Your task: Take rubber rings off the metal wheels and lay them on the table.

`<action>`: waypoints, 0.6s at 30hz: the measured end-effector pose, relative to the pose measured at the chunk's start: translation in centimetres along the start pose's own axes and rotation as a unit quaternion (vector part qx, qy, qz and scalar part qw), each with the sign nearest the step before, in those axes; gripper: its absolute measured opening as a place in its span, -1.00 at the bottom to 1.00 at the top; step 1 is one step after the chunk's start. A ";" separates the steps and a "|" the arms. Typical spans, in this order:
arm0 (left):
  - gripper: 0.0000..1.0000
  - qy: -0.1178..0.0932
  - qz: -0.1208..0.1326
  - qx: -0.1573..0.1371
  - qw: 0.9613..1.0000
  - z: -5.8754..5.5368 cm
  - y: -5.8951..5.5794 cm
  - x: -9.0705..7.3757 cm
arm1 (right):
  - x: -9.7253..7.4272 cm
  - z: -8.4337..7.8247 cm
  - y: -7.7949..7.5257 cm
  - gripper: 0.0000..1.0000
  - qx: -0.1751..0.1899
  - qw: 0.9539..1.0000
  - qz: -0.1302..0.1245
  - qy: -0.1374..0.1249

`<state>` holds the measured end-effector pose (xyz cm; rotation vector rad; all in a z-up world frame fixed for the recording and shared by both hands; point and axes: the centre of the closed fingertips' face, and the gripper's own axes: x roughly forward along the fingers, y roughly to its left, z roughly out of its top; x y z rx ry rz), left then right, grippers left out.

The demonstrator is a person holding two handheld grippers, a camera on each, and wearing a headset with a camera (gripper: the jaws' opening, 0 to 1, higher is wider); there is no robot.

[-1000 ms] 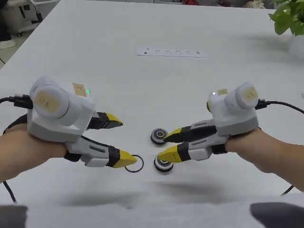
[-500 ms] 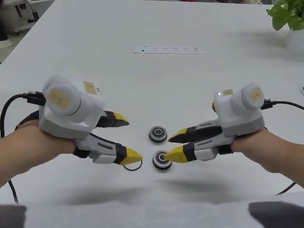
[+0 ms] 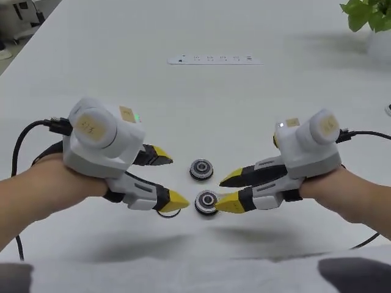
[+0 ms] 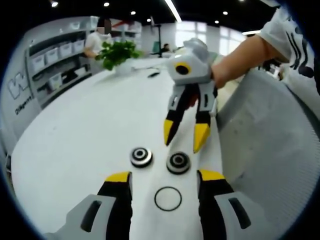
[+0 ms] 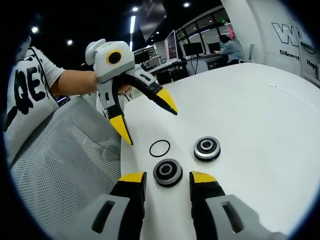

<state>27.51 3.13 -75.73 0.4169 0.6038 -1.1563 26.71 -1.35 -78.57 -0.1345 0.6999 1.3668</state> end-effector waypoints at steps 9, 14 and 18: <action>0.02 0.005 -0.010 0.002 1.000 0.1 -0.2 1.1 | 0.2 -0.9 -0.1 -0.42 -0.004 1.000 0.003 0.008; -0.01 0.008 -0.017 0.005 1.000 0.1 -0.5 1.7 | 0.4 -1.3 -0.2 -0.45 -0.007 1.000 0.006 0.014; -0.04 0.011 -0.022 0.007 1.000 0.0 -0.7 2.1 | 0.6 -1.6 -0.3 -0.48 -0.011 1.000 0.008 0.018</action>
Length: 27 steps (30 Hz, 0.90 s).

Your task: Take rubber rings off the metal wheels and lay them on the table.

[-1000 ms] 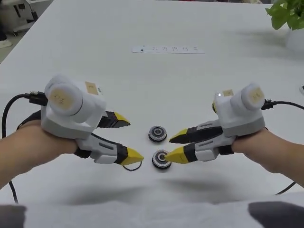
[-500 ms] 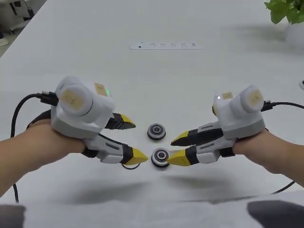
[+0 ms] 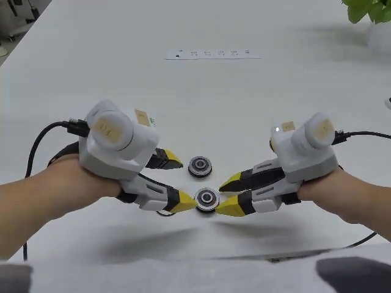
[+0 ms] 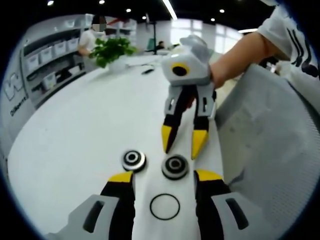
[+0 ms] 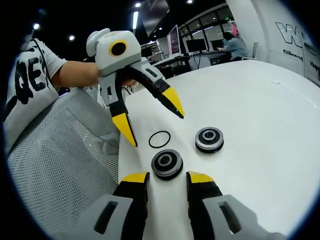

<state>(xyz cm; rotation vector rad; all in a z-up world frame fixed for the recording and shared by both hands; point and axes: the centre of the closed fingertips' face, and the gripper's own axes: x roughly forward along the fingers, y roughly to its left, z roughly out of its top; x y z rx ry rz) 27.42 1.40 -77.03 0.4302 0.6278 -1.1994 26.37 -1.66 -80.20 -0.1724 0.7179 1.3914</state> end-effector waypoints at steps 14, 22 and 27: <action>-0.20 0.009 -0.021 0.009 1.000 -0.1 -0.7 1.8 | 0.5 -0.3 0.1 -0.63 -0.022 1.000 0.003 0.009; -0.38 0.010 -0.028 0.014 0.999 -0.2 -1.1 2.5 | 0.5 -0.4 -0.1 -0.68 -0.024 1.000 0.003 0.008; -0.51 0.009 -0.034 0.020 0.999 -0.1 -1.4 2.9 | 0.5 -0.4 -0.2 -0.69 -0.024 1.000 0.001 0.007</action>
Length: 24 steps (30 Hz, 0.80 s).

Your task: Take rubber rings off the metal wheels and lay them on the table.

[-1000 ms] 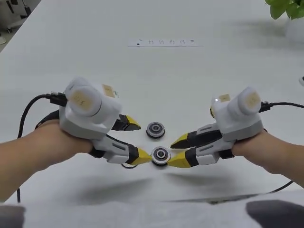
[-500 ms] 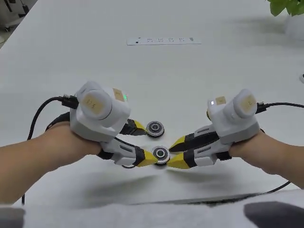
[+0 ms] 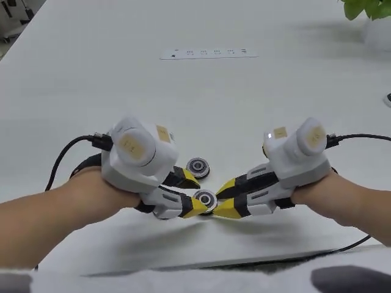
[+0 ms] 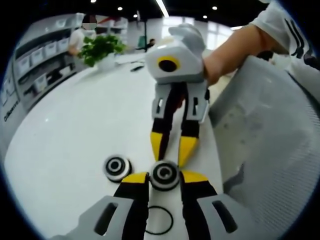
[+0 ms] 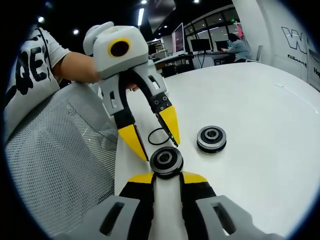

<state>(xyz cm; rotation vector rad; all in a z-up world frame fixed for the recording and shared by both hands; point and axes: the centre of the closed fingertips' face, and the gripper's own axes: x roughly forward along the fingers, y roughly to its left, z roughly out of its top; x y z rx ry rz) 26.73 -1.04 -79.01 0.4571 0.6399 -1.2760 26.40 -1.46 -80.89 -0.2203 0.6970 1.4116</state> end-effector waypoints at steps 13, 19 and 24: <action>-0.72 -0.001 0.011 0.014 1.000 -0.2 -0.1 0.2 | 0.0 0.0 0.0 -0.70 -0.006 1.000 -0.005 0.000; -0.73 -0.003 0.019 0.030 0.999 -0.1 -0.3 0.0 | 0.0 -0.1 -0.1 -0.74 -0.015 1.000 -0.009 0.003; -0.73 -0.006 0.022 0.024 0.999 0.0 -0.4 0.0 | 0.0 -0.2 -0.1 -0.77 -0.016 1.000 -0.008 0.005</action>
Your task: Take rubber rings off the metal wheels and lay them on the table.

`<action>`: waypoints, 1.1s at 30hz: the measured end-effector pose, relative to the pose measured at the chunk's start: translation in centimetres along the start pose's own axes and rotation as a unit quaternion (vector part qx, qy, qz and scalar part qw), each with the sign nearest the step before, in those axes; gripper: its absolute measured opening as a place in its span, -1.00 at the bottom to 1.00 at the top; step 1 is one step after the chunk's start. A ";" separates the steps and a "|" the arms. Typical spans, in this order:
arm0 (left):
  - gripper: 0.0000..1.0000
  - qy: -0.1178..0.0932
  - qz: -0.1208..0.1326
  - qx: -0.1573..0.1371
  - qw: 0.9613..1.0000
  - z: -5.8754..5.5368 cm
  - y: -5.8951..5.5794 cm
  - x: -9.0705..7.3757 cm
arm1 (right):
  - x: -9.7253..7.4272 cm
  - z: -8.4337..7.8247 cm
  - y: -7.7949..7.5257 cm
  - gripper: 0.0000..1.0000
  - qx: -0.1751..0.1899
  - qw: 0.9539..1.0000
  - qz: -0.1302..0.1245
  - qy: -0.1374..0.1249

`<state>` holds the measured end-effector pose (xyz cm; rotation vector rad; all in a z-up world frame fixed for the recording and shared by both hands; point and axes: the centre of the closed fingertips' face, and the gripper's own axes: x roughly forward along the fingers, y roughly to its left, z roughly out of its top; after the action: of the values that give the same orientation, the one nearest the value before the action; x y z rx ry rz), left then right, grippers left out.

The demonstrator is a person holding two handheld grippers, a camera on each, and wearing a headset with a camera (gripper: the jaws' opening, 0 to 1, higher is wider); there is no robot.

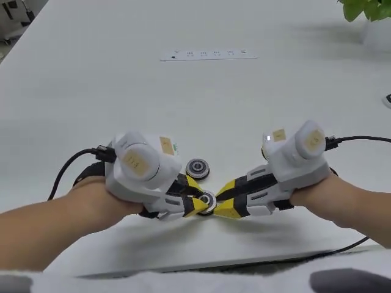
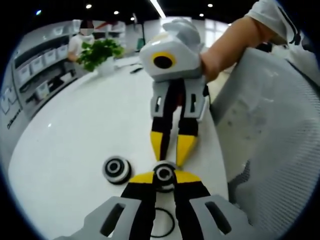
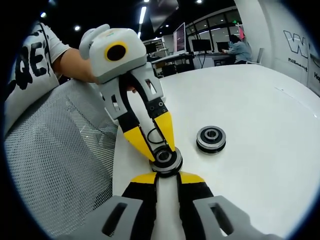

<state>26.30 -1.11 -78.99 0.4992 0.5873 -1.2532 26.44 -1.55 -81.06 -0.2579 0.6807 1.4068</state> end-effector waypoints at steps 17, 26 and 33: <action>-0.74 0.004 0.012 0.018 1.000 0.0 0.1 0.2 | -0.1 -0.2 -0.5 -1.00 0.056 0.998 -0.008 -0.003; -0.74 0.004 0.015 0.015 1.000 -0.2 0.9 0.4 | -1.0 1.0 -1.0 -1.00 0.155 0.986 -0.008 -0.062; -0.74 0.005 0.018 0.012 1.000 -0.1 1.2 0.5 | -1.2 1.3 -1.0 -1.00 0.166 0.983 0.001 -0.076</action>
<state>27.56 -1.11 -79.38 0.5347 0.5694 -1.2262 27.75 -1.97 -79.56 0.1110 0.7751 1.2760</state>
